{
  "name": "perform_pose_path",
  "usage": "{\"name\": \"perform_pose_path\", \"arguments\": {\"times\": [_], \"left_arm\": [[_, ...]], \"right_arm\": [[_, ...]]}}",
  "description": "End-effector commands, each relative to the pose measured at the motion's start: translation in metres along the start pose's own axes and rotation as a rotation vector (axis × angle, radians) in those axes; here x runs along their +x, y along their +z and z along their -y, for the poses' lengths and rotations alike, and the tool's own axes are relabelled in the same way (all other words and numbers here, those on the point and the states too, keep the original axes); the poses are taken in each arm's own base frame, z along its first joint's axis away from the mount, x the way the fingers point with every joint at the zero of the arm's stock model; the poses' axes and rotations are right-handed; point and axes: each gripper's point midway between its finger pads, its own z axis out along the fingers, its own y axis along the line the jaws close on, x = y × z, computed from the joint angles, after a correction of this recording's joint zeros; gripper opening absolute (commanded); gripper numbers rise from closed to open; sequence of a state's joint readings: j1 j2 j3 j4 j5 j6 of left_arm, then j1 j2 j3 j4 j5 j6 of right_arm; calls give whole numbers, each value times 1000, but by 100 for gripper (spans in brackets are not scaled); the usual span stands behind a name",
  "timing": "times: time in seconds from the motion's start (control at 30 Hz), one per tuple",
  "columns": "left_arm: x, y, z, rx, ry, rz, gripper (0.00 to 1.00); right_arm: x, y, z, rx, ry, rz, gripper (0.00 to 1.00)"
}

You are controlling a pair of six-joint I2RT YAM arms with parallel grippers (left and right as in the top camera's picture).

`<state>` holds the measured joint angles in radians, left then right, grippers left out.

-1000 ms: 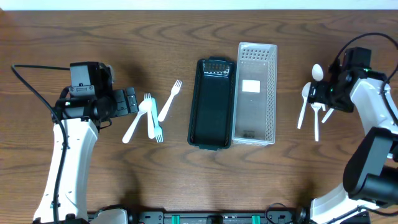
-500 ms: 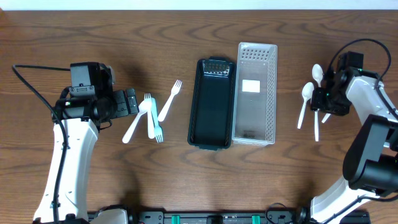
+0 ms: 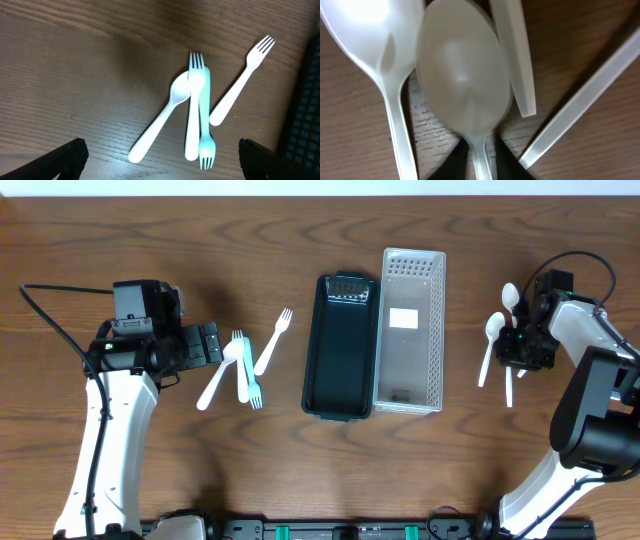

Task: Pack container
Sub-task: 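Reach the right gripper to a white spoon and grasp it, then carry the spoon left into the white basket and release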

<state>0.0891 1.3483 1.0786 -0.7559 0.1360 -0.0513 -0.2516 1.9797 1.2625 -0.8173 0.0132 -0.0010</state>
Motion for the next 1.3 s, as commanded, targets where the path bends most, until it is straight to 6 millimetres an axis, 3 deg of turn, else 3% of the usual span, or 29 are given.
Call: {"name": "perform_pose_path", "arguments": {"times": [0.0,0.13,0.2,0.3,0.43,0.57,0.63,0.73,0.93,1.07,1.17,1.27], "left_arm": [[-7,-4,2,10,11,16,98],[-7,-4,2,10,11,16,98],[-7,-4,2,10,11,16,98],[-7,-4,2,10,11,16,98],[-7,-4,2,10,11,16,98],[-7,-4,2,10,11,16,98],[-7,-4,2,10,11,16,98],[-7,-4,2,10,11,16,98],[-7,-4,2,10,11,16,98],[-7,-4,2,10,11,16,98],[-7,-4,2,10,11,16,98],[-7,-4,2,10,11,16,98]], "right_arm": [[9,17,-3,-21,30,-53,1],[5,-4,-9,-43,41,-26,1],[-6,-32,-14,-46,26,39,1],[-20,-89,-30,-63,-15,178,1],[-27,-169,-85,-206,-96,399,1],[-19,-209,-140,-306,-118,505,1],[-11,-211,-169,-348,-129,501,1],[-2,-195,-198,-355,-136,462,1],[3,-133,-219,-279,-102,340,1],[-1,-108,-231,-300,-126,296,15],[-6,-121,-247,-395,-220,329,42],[-21,-161,-244,-427,-266,430,54]]}}
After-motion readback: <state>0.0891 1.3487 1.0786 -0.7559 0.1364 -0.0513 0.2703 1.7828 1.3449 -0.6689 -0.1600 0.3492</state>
